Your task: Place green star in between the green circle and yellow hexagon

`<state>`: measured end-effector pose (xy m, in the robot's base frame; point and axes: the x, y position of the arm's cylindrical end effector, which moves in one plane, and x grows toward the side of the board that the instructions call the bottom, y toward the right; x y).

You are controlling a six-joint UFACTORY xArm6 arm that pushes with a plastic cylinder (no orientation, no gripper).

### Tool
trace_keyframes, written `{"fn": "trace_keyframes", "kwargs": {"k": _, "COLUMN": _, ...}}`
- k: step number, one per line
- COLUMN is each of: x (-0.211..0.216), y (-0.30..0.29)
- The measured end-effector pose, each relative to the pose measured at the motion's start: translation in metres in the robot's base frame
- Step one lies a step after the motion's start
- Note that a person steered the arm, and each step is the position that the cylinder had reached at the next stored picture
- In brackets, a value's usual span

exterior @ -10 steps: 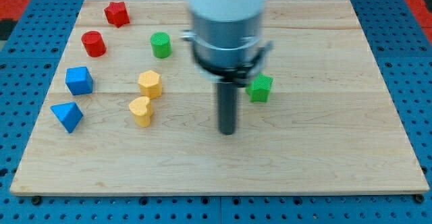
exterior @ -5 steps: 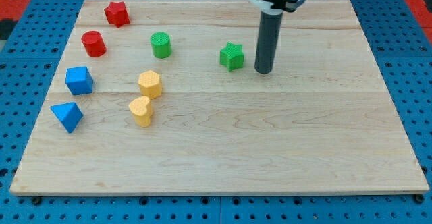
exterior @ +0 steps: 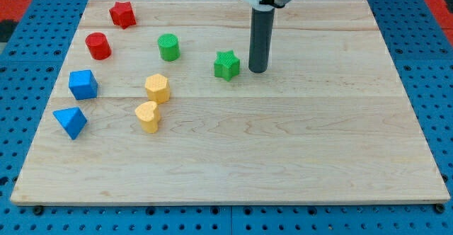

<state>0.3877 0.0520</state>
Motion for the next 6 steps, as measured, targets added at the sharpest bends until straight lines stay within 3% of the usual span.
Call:
{"fn": "trace_keyframes", "kwargs": {"k": 2, "x": -0.035, "y": -0.048}}
{"fn": "trace_keyframes", "kwargs": {"k": 6, "x": 0.011, "y": -0.036}}
